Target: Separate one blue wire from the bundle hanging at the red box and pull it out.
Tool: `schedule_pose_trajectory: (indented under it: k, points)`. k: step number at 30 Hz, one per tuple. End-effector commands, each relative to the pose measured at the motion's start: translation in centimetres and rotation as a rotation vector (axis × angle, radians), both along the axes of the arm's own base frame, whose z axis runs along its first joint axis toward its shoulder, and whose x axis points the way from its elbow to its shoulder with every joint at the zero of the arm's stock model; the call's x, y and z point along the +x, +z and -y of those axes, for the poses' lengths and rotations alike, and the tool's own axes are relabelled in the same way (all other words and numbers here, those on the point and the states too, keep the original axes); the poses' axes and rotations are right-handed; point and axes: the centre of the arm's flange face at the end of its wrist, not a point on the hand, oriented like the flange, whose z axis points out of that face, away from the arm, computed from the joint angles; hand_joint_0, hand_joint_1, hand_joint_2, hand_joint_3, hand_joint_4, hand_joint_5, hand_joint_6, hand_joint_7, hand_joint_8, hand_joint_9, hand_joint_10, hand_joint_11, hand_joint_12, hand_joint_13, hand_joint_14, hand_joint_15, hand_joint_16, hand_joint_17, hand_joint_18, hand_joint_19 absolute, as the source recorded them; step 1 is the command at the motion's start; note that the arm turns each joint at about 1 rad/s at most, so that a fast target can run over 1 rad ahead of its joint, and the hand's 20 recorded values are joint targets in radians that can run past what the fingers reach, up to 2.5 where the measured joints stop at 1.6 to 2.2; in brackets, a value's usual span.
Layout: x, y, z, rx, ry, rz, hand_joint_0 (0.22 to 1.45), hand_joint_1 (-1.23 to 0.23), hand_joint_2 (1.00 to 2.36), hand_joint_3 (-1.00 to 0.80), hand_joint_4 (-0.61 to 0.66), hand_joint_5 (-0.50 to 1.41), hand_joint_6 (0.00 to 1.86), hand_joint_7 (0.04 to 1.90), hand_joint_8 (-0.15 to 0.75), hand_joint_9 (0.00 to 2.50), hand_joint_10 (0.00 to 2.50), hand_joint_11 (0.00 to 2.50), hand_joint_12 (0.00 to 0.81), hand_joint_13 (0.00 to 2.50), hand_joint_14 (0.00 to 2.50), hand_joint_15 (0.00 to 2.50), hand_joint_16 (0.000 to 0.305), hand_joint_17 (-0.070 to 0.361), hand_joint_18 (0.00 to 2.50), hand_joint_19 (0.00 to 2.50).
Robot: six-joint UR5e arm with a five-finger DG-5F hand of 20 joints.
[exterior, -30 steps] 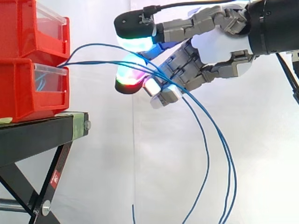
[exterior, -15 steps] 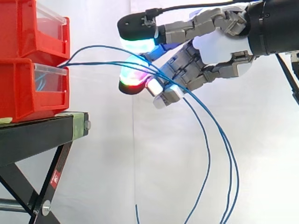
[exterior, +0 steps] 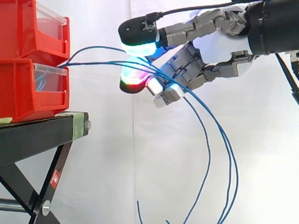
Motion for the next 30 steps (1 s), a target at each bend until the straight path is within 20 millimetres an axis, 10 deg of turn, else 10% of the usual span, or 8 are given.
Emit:
schedule_pose_trajectory:
  k: [1,30]
  points:
    - [-0.1,0.2,0.0,0.0,0.0,0.002,0.66,-0.64,1.02,-0.32,0.2,-0.23,0.8,0.99,0.366,1.05,0.02,0.88,0.345,1.3,0.02,1.22,0.043,0.097,0.5,0.35]
    - [-0.7,2.1,-0.1,-0.031,0.008,0.018,0.64,-0.73,1.03,-0.08,0.0,-0.19,0.81,1.01,0.313,1.12,0.02,0.9,0.381,1.09,0.03,1.03,0.043,0.097,0.48,0.38]
